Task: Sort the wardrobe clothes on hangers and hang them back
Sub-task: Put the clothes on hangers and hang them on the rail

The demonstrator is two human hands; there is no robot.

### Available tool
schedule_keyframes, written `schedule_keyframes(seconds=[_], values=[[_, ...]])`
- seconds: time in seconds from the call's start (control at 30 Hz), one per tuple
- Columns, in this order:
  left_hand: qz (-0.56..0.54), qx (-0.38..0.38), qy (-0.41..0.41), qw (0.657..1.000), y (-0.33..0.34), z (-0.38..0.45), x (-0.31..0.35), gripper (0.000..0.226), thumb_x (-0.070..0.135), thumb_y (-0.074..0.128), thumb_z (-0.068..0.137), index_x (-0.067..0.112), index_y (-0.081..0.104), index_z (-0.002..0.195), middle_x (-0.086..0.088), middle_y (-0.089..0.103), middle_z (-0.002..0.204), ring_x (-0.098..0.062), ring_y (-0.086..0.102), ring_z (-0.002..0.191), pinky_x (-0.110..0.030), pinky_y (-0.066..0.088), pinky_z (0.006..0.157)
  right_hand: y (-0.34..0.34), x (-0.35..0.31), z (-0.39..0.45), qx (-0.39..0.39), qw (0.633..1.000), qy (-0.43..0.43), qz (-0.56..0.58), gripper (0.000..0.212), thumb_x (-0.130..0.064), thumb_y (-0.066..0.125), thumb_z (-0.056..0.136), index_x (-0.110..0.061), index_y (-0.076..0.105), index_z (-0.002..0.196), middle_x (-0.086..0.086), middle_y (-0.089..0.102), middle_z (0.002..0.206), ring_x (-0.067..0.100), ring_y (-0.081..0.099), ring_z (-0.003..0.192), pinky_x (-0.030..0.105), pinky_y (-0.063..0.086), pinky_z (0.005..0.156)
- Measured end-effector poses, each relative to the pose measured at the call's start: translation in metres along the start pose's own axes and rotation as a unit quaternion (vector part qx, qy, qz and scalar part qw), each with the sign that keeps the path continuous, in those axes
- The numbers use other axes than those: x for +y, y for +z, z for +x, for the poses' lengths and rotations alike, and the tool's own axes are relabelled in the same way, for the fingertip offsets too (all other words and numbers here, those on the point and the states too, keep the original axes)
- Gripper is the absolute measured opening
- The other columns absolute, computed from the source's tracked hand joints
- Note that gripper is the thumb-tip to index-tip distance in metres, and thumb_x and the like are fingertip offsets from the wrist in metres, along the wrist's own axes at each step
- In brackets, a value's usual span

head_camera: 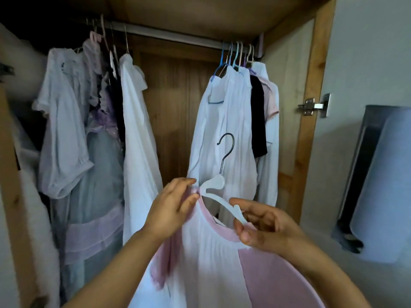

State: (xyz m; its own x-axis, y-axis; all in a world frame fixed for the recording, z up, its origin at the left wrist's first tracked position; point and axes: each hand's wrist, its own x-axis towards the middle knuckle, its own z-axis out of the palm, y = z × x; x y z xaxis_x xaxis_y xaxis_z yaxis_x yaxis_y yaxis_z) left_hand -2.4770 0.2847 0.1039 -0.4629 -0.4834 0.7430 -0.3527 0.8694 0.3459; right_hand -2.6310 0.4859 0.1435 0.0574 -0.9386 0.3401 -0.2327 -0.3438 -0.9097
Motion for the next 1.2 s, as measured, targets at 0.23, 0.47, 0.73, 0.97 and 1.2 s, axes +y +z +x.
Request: schedule_keyframes(seconds=[0.23,0.47,0.73,0.97,1.2], values=[[0.110,0.004,0.033,0.993,-0.028,0.062,-0.006,0.066,0.062,0.024,0.080,0.023,0.058,0.122,0.006,0.053,0.121,-0.014,0.051,0.109,-0.021,0.039,0.086,0.002,-0.031,0.068,0.099,0.994,0.001,-0.051,0.072,-0.038,0.085,0.051,-0.026,0.062,0.118,-0.012,0.066,0.109,0.007,0.060,0.108,0.021,0.049,0.087],[0.254,0.058,0.073,0.963,-0.078,0.121,-0.040,0.052,0.051,0.038,0.079,0.017,0.069,0.103,-0.004,0.063,0.106,-0.027,0.061,0.100,-0.038,0.046,0.087,-0.005,-0.054,0.180,0.126,0.986,-0.083,-0.073,0.071,-0.013,0.081,0.071,-0.014,0.048,0.135,0.001,0.058,0.123,0.007,0.058,0.109,0.013,0.049,0.082],[0.296,0.181,0.081,0.934,-0.141,0.207,-0.068,0.049,0.051,0.036,0.082,0.019,0.067,0.104,0.000,0.058,0.112,-0.017,0.052,0.108,-0.028,0.038,0.088,-0.024,-0.079,0.322,0.097,0.979,-0.171,-0.056,0.057,-0.015,0.079,0.073,-0.010,0.056,0.126,0.012,0.066,0.113,0.023,0.063,0.106,0.034,0.051,0.095],[0.354,0.210,0.065,0.909,-0.174,0.278,-0.084,0.036,0.042,0.050,0.086,0.021,0.065,0.111,0.003,0.055,0.123,-0.016,0.046,0.118,-0.025,0.030,0.092,-0.025,-0.105,0.453,0.077,0.970,-0.218,-0.079,0.101,-0.049,0.079,0.040,-0.002,0.054,0.126,0.014,0.059,0.119,0.029,0.058,0.112,0.043,0.047,0.098],[0.379,0.272,0.058,0.882,-0.179,0.301,-0.097,0.029,0.036,0.051,0.092,0.026,0.059,0.118,0.011,0.051,0.119,-0.006,0.047,0.108,-0.019,0.037,0.077,-0.016,-0.119,0.540,0.047,0.971,-0.224,-0.068,0.098,-0.040,0.077,0.040,-0.001,0.054,0.127,0.021,0.059,0.124,0.027,0.058,0.105,0.032,0.049,0.081]])
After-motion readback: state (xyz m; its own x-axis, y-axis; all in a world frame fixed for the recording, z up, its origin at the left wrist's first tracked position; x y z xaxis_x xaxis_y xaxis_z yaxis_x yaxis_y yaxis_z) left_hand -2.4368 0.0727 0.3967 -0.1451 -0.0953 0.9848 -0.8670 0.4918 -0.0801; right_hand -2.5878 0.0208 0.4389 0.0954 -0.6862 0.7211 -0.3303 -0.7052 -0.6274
